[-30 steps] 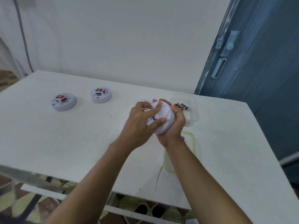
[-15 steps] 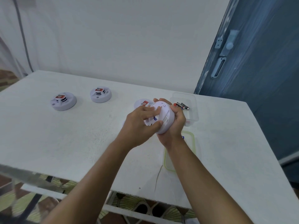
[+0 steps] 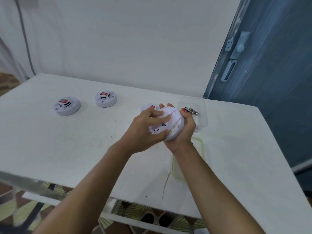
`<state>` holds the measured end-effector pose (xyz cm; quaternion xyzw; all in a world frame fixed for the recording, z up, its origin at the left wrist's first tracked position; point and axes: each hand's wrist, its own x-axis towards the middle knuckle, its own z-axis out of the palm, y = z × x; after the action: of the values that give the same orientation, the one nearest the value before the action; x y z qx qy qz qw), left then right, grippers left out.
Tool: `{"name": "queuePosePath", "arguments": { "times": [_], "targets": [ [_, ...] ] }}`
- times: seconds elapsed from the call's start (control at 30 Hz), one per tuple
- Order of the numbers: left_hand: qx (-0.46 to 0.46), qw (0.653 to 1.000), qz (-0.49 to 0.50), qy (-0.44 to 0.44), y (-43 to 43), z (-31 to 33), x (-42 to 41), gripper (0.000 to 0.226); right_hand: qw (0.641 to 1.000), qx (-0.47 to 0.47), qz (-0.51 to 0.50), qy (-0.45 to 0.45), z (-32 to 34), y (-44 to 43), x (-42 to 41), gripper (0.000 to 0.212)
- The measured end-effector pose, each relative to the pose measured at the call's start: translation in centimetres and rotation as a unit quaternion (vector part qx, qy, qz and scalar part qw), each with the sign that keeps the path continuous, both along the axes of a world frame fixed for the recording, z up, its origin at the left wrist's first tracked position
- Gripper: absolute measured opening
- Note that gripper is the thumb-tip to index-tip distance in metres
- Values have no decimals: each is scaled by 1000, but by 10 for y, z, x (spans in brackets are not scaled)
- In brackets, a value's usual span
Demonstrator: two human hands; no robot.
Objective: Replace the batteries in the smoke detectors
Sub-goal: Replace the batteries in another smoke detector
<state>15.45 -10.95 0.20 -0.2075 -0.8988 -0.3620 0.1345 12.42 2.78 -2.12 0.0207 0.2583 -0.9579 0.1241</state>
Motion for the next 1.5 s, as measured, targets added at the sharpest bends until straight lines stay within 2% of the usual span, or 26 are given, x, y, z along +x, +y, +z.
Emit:
{"name": "queuePosePath", "arguments": {
  "times": [0.23,0.37,0.47,0.53,0.6,0.67,0.73,0.83,0.93,1.03,1.13,1.27,1.33,1.4,1.5],
  "targets": [
    [3,998,-30,-49,-6,-9,2,24,998,-5,35,-61,-10,4,-1,40],
    [155,974,-60,-156,-15,-5,3,35,997,3,38,-72,-9,6,-2,37],
    [191,972,-34,-132,-17,-6,6,39,996,2,31,-80,-4,6,-3,34],
    [149,986,-34,-70,-16,-10,10,37,996,-4,33,-77,1,4,-3,34],
    [110,993,-39,-19,-13,-16,12,50,996,-3,39,-82,5,3,-3,45],
    [96,995,-3,-4,-9,-20,11,54,993,37,40,-103,7,2,-4,56],
    [90,995,45,1,-8,-18,9,49,990,66,43,-117,8,0,-5,61],
    [138,988,58,-29,-10,-10,7,38,981,163,30,-104,7,2,-8,43],
    [231,968,46,-84,-12,-1,6,30,969,240,4,-64,12,6,-5,30],
    [339,928,62,-140,-13,1,4,27,955,295,-21,-17,13,9,-6,29],
    [411,890,115,-163,-13,2,1,23,951,306,-33,17,13,8,-5,24],
    [458,856,185,-156,-13,4,-3,19,950,310,-30,3,17,5,0,27],
    [444,862,197,-148,-14,4,-3,20,950,311,-30,-3,18,2,2,29],
    [411,883,160,-162,-16,5,-1,26,950,309,-37,-13,19,0,3,25],
    [327,917,99,-207,-21,5,1,55,947,315,-52,-32,20,-1,2,21]
  ]
}}
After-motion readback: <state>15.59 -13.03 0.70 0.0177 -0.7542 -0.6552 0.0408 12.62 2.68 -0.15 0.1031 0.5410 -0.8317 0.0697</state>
